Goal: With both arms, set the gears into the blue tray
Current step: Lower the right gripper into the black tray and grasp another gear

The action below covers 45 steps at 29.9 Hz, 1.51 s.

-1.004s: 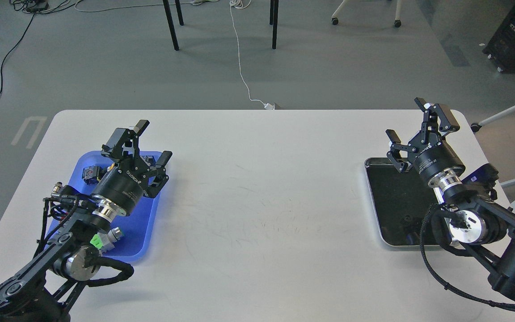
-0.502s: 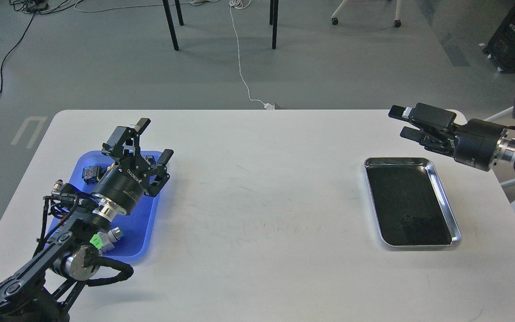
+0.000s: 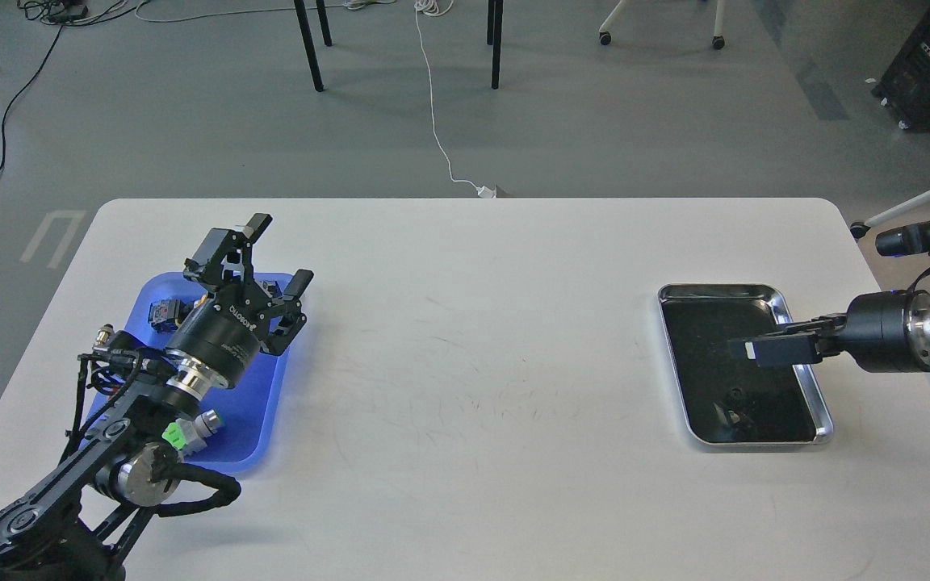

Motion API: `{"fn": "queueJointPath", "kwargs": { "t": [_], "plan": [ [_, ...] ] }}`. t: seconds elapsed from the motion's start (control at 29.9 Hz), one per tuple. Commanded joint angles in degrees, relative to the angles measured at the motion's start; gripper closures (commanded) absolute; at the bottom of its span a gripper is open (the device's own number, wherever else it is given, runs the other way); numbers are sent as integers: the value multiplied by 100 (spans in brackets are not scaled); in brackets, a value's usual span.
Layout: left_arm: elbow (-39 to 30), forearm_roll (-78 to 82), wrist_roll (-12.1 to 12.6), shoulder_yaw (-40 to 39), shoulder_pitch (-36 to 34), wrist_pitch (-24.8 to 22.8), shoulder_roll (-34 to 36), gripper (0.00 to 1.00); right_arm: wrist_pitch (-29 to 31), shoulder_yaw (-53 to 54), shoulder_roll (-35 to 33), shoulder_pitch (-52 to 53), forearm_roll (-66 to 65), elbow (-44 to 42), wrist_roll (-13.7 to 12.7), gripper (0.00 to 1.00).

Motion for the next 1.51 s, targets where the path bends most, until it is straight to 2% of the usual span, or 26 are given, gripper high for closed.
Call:
{"fn": "queueJointPath", "kwargs": {
  "t": [0.0, 0.27, 0.64, 0.7, 0.9, 1.04, 1.24, 1.47],
  "plan": [
    [-31, -1, 0, 3, 0, 1, 0, 2, 0, -158, 16, 30, -1012, -79, -1, 1],
    [-111, -1, 0, 3, 26, 1, 9, 2, 0, -457, 649, 110, -1251, -343, -1, 1],
    [-128, 8, 0, -6, 97, 10, 9, 2, 0, -1151, 1510, 364, -1251, -1107, -1, 10],
    [-146, 8, 0, -6, 97, 10, 18, 2, 0, -1151, 1571, 373, -1259, -1142, -1, 20],
    [-146, 8, 0, -14, 105, 10, 18, 2, 0, -1178, 1607, 408, -1260, -1257, -1, 42],
    [-146, 8, 0, -14, 105, 10, 18, 2, 0, -1301, 1694, 496, -1260, -1301, -1, 46],
    [-146, 8, 0, -23, 132, 10, 18, 2, 0, -1371, 1747, 523, -1260, -1336, -1, 69],
    [-155, 8, 0, -23, 132, 10, 18, 2, 0, -1398, 1739, 567, -1260, -1318, -1, 80]
  ]
}}
